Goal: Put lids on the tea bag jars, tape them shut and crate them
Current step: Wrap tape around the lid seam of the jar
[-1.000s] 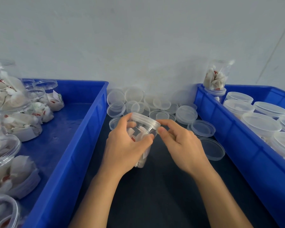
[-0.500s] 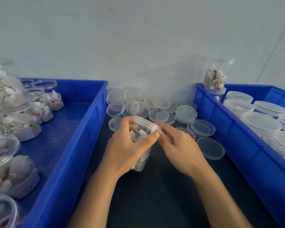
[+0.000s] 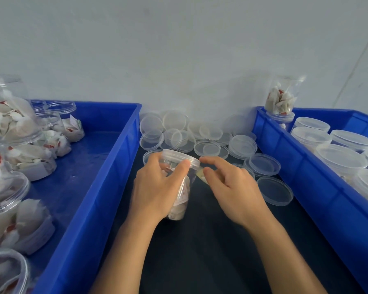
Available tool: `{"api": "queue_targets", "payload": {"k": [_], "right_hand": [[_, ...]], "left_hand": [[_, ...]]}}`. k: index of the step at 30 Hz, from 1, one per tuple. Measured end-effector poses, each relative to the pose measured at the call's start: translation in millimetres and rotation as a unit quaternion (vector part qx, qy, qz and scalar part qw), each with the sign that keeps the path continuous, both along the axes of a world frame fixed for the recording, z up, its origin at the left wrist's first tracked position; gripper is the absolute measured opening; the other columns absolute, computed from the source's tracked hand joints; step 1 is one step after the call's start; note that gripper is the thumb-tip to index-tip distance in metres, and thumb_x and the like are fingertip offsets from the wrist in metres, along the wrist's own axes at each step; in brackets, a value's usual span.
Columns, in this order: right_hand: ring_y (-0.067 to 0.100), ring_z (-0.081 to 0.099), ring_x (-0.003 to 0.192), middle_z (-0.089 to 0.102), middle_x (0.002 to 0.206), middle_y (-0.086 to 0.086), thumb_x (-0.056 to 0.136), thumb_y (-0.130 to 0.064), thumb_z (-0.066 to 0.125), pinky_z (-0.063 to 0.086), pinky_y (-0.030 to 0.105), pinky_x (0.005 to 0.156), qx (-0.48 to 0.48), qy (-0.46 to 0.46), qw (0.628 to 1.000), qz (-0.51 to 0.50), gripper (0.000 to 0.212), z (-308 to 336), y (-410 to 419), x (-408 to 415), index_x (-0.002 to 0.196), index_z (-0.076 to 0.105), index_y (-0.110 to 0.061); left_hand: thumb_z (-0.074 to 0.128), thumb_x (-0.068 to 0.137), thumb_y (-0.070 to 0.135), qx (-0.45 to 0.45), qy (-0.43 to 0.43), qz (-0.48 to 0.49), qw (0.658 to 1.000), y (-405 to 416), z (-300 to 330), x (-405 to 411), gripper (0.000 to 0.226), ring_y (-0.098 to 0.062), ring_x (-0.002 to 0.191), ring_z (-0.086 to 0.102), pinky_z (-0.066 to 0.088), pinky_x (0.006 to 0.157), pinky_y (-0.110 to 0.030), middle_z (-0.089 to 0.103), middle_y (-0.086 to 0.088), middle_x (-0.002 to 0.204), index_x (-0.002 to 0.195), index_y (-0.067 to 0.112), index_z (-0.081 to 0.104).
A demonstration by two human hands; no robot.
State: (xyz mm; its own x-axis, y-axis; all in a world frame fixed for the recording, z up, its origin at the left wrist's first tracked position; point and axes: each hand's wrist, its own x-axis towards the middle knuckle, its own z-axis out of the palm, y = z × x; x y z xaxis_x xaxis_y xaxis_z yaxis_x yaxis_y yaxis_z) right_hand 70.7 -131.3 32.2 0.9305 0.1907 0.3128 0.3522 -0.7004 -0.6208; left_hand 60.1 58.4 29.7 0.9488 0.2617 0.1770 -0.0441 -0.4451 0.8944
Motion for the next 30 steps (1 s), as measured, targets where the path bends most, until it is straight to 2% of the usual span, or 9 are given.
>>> {"api": "queue_targets", "payload": {"k": [5,12,17,19,22,24,27,30], "right_hand": [[0.008,0.057,0.073,0.059,0.065,-0.009,0.106,-0.047,0.046,0.037,0.030,0.067,-0.007,-0.011,1.000,-0.014,0.030,0.4,-4.3,2.5,0.133,0.059,-0.049],[0.004,0.057,0.073,0.059,0.064,-0.016,0.106,-0.047,0.046,0.037,0.029,0.066,-0.010,-0.001,1.000,0.000,0.031,0.0,-7.7,4.6,0.134,0.057,-0.052],[0.006,0.061,0.080,0.067,0.073,-0.017,0.106,-0.051,0.038,0.040,0.031,0.069,-0.035,0.004,0.999,0.003,0.029,1.4,-5.0,2.6,0.128,0.055,-0.057],[0.008,0.061,0.080,0.067,0.076,-0.016,0.108,-0.052,0.036,0.040,0.032,0.069,-0.038,0.006,0.999,0.011,0.027,1.6,-3.6,0.9,0.127,0.053,-0.058],[0.010,0.059,0.074,0.065,0.072,-0.019,0.110,-0.049,0.038,0.039,0.033,0.069,-0.028,0.007,0.999,0.018,0.025,1.2,-2.1,-0.3,0.128,0.054,-0.055],[0.010,0.058,0.073,0.063,0.068,-0.020,0.109,-0.048,0.040,0.040,0.033,0.069,-0.022,0.003,1.000,0.010,0.026,1.1,-2.2,-1.1,0.129,0.057,-0.052],[0.011,0.060,0.078,0.061,0.067,-0.027,0.107,-0.051,0.041,0.046,0.037,0.076,-0.024,-0.008,1.000,-0.001,0.030,2.8,0.0,-3.7,0.131,0.060,-0.051],[0.017,0.063,0.081,0.060,0.062,-0.020,0.103,-0.058,0.037,0.052,0.041,0.082,-0.025,-0.030,0.999,-0.021,0.036,5.8,6.7,-7.4,0.129,0.060,-0.051]], "left_hand": [[0.055,0.067,0.079,-0.051,0.012,-0.024,0.998,0.9,-2.0,2.0,0.057,0.004,0.085,0.069,0.054,0.071,-0.030,0.073,0.016,0.094,0.104,0.038,0.067],[0.057,0.071,0.077,-0.072,0.022,-0.061,0.995,6.6,-6.1,5.1,0.053,0.003,0.086,0.071,0.054,0.073,-0.031,0.073,0.017,0.095,0.103,0.036,0.070],[0.056,0.074,0.074,-0.086,0.010,-0.093,0.992,8.2,-6.4,4.7,0.052,0.003,0.086,0.071,0.050,0.071,-0.027,0.073,0.018,0.093,0.100,0.032,0.070],[0.058,0.075,0.074,-0.104,0.013,-0.114,0.988,9.4,-6.7,3.9,0.054,0.002,0.089,0.072,0.049,0.073,-0.026,0.075,0.016,0.094,0.104,0.030,0.070],[0.061,0.071,0.081,-0.130,0.025,-0.137,0.982,9.5,-6.6,2.9,0.069,0.002,0.098,0.072,0.051,0.080,-0.027,0.074,0.020,0.104,0.120,0.032,0.063],[0.061,0.067,0.086,-0.104,0.024,-0.130,0.986,7.7,-5.6,1.9,0.074,0.007,0.100,0.070,0.053,0.081,-0.025,0.070,0.028,0.107,0.124,0.038,0.054],[0.055,0.069,0.092,0.012,0.000,-0.065,0.998,5.4,-3.8,-0.5,0.069,0.000,0.099,0.069,0.058,0.079,-0.031,0.070,0.020,0.106,0.116,0.043,0.054],[0.046,0.076,0.090,0.114,-0.069,0.024,0.991,1.1,-1.2,-3.5,0.059,0.002,0.098,0.064,0.054,0.076,-0.030,0.066,0.023,0.109,0.110,0.043,0.055]]}}
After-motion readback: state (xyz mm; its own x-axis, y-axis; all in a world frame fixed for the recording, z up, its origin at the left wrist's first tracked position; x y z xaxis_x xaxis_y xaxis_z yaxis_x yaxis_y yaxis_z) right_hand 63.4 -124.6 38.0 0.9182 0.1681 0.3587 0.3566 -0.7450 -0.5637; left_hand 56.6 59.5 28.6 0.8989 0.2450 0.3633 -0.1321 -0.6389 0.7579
